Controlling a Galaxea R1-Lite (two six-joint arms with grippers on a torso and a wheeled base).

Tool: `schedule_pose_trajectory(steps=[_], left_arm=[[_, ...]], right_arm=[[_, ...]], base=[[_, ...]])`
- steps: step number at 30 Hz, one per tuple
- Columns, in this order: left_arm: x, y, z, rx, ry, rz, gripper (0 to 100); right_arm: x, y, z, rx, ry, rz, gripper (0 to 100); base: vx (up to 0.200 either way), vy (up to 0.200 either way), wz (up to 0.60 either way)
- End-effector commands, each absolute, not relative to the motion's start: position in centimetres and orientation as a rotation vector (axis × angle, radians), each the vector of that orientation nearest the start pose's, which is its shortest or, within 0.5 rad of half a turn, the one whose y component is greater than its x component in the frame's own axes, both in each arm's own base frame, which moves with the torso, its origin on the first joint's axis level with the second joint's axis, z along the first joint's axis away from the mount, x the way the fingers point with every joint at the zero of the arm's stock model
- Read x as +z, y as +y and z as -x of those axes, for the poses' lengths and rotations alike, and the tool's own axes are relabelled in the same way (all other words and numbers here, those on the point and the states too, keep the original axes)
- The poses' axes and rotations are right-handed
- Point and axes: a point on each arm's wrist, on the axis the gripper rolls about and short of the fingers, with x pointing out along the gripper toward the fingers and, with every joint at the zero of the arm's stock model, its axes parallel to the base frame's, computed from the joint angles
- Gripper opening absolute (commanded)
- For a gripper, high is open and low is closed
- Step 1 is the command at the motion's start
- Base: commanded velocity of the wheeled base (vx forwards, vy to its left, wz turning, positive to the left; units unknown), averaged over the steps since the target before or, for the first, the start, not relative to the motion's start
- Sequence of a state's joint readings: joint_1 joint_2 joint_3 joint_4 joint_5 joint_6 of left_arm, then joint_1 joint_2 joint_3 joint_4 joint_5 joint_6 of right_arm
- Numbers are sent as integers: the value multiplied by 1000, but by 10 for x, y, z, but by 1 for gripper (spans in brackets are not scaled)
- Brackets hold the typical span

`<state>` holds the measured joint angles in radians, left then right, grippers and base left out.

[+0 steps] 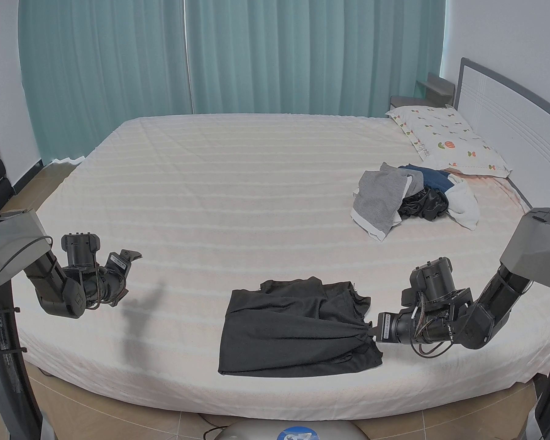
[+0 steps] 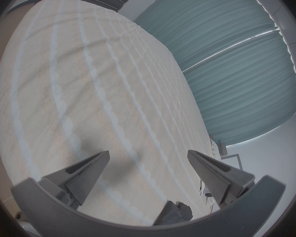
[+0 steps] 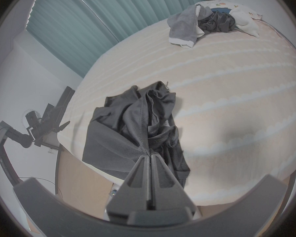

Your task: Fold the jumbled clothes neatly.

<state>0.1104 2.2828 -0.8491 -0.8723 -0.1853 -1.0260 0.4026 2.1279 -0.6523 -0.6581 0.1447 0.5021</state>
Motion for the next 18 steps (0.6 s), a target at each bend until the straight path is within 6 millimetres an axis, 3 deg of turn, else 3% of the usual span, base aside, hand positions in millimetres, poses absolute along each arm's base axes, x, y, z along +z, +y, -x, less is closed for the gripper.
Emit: schedule_pose_trajectory(steps=[1, 5, 6, 9, 14, 18], left_arm=[[9, 38, -379, 222, 547, 1081, 100], [10, 38, -379, 221, 546, 1080, 100], [10, 38, -379, 221, 546, 1080, 100], [9, 38, -379, 222, 547, 1081, 100], [9, 38, -379, 222, 547, 1081, 100], [9, 38, -380, 221, 546, 1080, 100]], right_arm=[[3, 122, -291, 280, 976, -319, 0], [-1, 122, -292, 277, 989, -309, 0], [-1, 122, -292, 275, 990, -310, 100], [-3, 122, -292, 270, 993, -307, 100], [29, 117, -308, 289, 857, -373, 100], [47, 125, -329, 303, 790, -468, 100]], base=[[0, 0, 0], [0, 0, 0], [0, 0, 0], [0, 0, 0], [0, 0, 0], [0, 0, 0]])
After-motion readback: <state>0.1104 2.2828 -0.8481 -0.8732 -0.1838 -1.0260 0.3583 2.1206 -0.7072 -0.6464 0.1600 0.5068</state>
